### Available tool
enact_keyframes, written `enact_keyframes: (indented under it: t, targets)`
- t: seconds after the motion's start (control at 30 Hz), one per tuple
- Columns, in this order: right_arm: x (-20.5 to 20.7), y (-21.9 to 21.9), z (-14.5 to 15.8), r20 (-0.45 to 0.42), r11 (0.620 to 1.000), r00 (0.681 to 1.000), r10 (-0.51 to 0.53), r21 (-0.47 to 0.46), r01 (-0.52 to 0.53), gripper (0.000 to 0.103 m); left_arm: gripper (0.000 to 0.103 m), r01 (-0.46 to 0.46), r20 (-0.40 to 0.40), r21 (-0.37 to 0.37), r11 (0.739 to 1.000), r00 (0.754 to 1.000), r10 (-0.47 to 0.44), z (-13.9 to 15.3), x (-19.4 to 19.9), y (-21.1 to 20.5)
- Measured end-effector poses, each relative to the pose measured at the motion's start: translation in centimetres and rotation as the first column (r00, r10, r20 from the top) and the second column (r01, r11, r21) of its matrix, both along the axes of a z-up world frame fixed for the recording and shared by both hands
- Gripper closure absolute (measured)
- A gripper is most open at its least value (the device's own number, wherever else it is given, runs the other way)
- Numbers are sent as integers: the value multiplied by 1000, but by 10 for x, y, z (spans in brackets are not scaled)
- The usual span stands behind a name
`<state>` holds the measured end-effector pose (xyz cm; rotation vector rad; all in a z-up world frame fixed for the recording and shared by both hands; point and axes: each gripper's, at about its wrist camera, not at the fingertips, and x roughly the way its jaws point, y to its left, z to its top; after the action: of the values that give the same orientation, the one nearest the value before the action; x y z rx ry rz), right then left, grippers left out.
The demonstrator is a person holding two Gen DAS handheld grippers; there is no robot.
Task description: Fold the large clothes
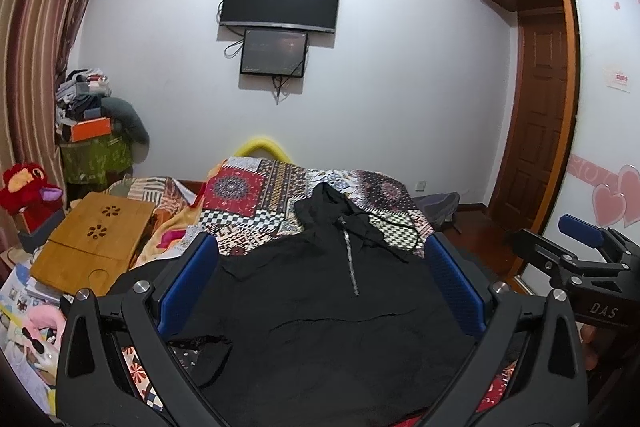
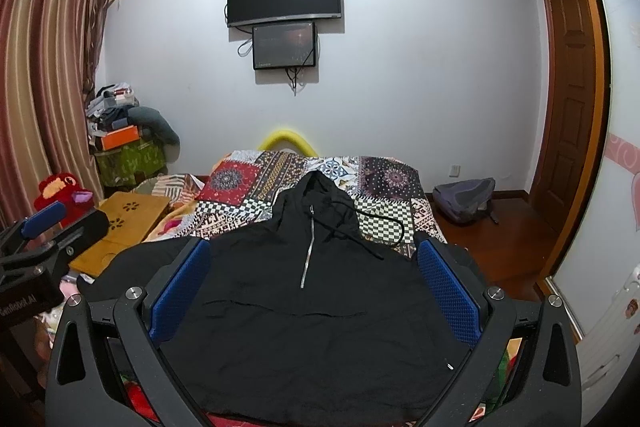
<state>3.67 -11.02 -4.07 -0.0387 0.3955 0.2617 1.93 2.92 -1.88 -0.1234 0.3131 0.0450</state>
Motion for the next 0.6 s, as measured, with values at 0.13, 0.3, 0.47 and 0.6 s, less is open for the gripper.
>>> enact_keyframes:
  t: [0.13,0.3,0.47,0.6]
  targets:
    - [8,2,-6,-25,1000,1000,1,-11,-1,0,0,-52,-26,-17,999,998,51,-5,10,21]
    - [22,3,-17,-73,1000,997,-1,-13,0,0,0,-158,-94,-71,985,984,151,-21,26,68]
    - [35,2,-31,-126,1000,992,-13,-25,10,0,0,-285,-197,-127,950,946,257,-52,34,121]
    - [52,2,-44,-189,999,982,-24,-32,18,0,0,-398,-331,-159,903,884,331,-91,37,170]
